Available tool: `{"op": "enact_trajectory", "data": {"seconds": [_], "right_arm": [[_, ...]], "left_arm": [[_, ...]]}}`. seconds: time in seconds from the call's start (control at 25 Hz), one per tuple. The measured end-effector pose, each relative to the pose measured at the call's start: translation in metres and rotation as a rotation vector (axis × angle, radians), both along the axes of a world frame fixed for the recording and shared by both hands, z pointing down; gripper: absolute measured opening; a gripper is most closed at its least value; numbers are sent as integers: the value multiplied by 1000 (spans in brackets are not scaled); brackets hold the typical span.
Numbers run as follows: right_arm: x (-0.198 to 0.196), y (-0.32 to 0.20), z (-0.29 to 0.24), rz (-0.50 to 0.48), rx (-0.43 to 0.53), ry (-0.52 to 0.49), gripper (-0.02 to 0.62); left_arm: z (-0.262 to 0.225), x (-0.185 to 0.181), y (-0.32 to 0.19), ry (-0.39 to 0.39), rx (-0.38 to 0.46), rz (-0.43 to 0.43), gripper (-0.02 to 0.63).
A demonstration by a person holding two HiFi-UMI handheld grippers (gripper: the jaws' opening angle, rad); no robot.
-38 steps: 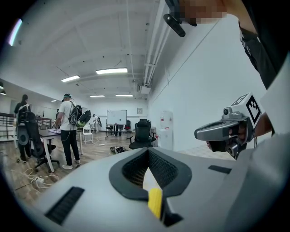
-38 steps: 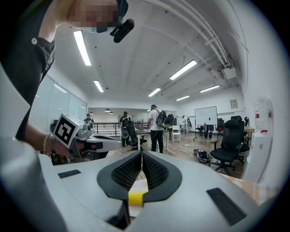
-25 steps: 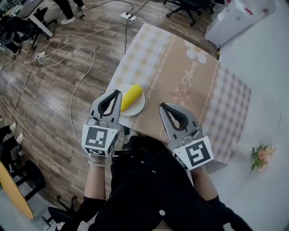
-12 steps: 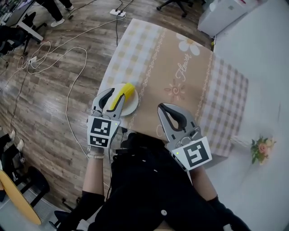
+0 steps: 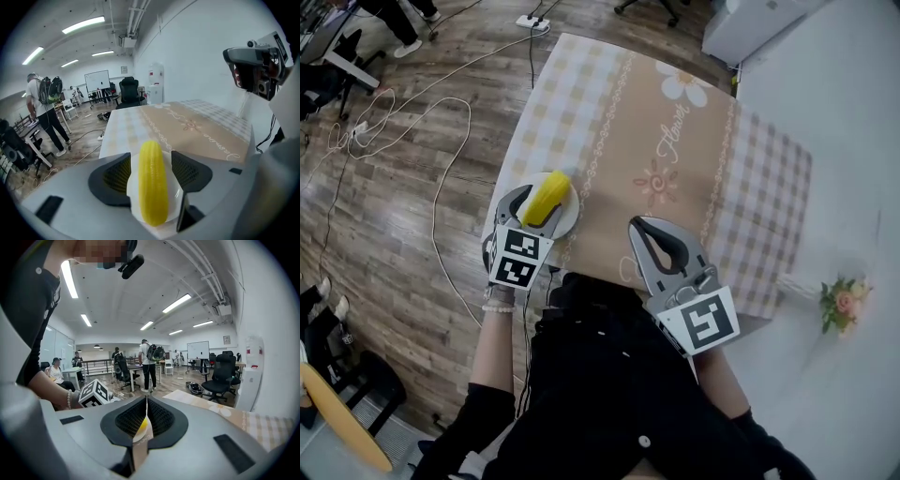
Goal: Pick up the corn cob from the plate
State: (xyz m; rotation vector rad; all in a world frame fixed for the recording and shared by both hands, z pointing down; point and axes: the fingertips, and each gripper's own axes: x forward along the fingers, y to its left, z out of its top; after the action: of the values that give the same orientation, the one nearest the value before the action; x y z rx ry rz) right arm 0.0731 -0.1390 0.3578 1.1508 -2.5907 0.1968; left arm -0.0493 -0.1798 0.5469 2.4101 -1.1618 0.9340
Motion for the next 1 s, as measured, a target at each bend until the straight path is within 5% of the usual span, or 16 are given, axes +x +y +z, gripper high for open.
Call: {"op": "enact_trajectory", "data": {"seconds": [0.44, 1.0], "right_arm": [[16, 4, 8, 48, -28, 14, 43], [18, 5, 13, 52, -54, 23, 43]], "left_arm": [[39, 6, -5, -89, -71, 53, 299], [62, 9, -2, -49, -143, 45, 298]]}}
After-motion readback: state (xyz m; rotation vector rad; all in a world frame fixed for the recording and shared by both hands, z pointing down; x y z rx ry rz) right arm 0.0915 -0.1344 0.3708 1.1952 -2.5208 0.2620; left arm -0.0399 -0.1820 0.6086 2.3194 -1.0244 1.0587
